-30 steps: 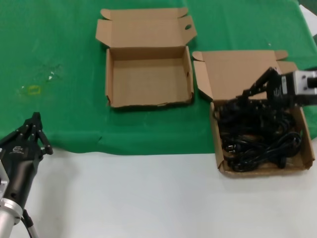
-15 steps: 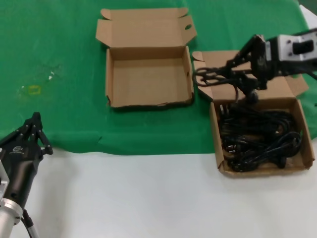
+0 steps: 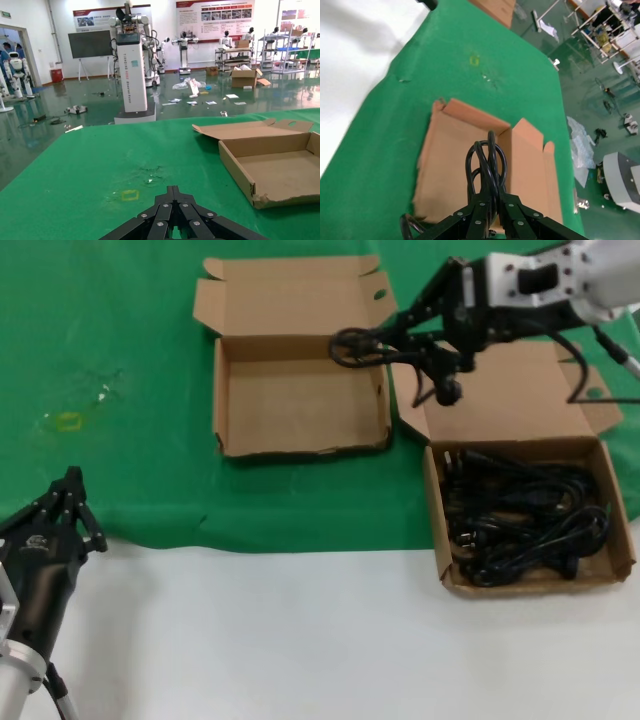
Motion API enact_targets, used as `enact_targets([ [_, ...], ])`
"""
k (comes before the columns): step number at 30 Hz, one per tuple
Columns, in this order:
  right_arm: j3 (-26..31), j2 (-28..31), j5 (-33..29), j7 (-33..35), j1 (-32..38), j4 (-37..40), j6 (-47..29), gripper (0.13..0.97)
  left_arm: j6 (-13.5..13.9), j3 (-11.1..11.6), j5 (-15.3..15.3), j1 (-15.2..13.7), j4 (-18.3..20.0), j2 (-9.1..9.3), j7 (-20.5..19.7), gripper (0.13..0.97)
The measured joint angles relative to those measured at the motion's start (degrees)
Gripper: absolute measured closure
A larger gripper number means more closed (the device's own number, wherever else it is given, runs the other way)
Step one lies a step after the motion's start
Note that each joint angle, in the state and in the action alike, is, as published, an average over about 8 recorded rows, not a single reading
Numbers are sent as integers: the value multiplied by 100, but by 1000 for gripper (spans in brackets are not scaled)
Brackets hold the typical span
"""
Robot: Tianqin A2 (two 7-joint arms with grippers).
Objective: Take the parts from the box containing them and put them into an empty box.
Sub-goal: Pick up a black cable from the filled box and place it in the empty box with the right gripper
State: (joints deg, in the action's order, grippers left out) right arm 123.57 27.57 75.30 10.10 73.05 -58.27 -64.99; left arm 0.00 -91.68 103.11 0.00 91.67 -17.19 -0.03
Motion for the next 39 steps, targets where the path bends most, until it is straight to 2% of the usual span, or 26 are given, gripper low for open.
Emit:
enact_targets([
  [15,108,-1298,30,992,779,2108,658,922,0,0,0,0,0,0,0,953],
  [29,-222,-2346,369,2664,1639,4763,1397,922,0,0,0,0,0,0,0,953],
  [33,-315,-2503,435,2986,1773,5232,1595,922,0,0,0,0,0,0,0,953],
  [39,-393,-2615,474,3228,1818,5539,1793,922,0,0,0,0,0,0,0,953],
])
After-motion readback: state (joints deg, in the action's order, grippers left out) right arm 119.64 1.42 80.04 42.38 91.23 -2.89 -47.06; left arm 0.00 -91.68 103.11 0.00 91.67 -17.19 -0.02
